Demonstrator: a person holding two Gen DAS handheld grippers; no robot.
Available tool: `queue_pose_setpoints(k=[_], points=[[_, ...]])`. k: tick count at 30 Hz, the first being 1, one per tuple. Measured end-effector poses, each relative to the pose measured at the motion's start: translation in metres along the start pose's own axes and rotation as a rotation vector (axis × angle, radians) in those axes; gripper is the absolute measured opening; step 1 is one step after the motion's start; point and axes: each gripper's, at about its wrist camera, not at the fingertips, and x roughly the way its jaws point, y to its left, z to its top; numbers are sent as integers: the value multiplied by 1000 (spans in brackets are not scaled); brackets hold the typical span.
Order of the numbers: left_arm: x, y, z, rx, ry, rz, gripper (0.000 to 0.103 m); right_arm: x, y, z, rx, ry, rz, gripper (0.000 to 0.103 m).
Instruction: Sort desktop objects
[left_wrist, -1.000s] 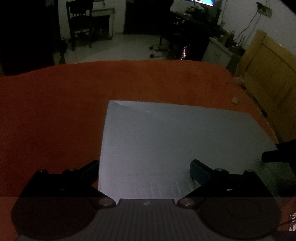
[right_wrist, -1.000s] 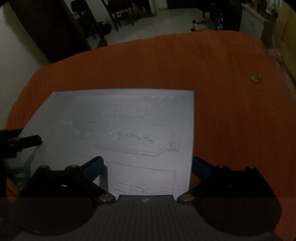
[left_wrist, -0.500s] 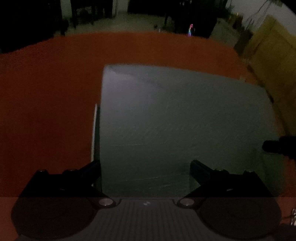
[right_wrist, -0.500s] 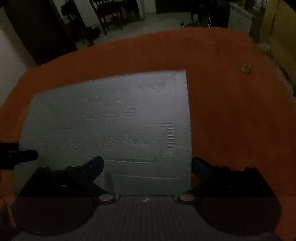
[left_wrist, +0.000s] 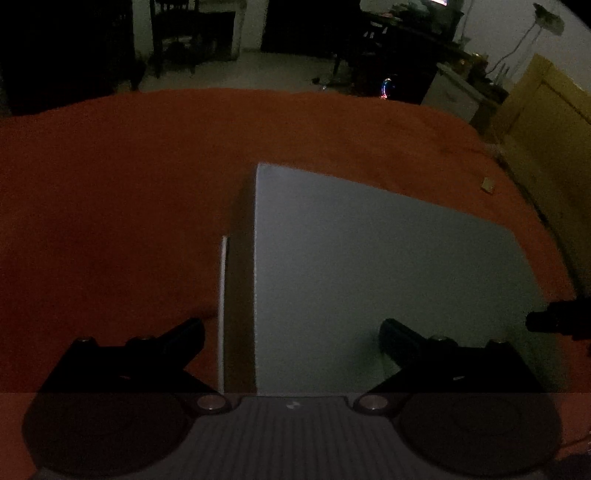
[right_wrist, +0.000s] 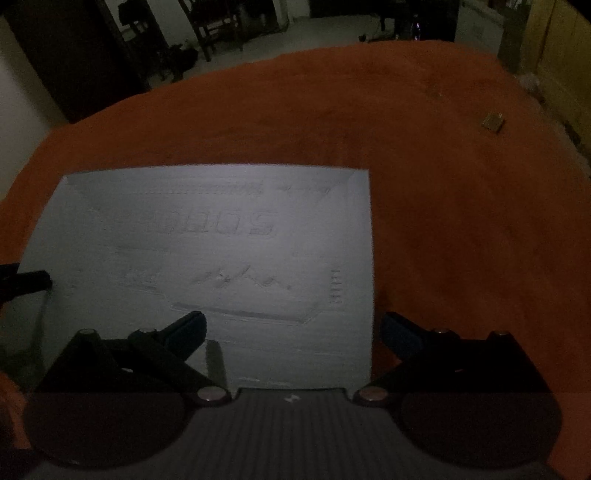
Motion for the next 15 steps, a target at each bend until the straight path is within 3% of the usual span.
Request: queue_pose_setpoints(k=[4,15], points=[[9,-6,-4,-4,44,-75,102,7,-3,0,-5,-1,15,103],[-11,-15,-15,-24,127,-87,102,-15,-7,-4,34,-1,38,103]])
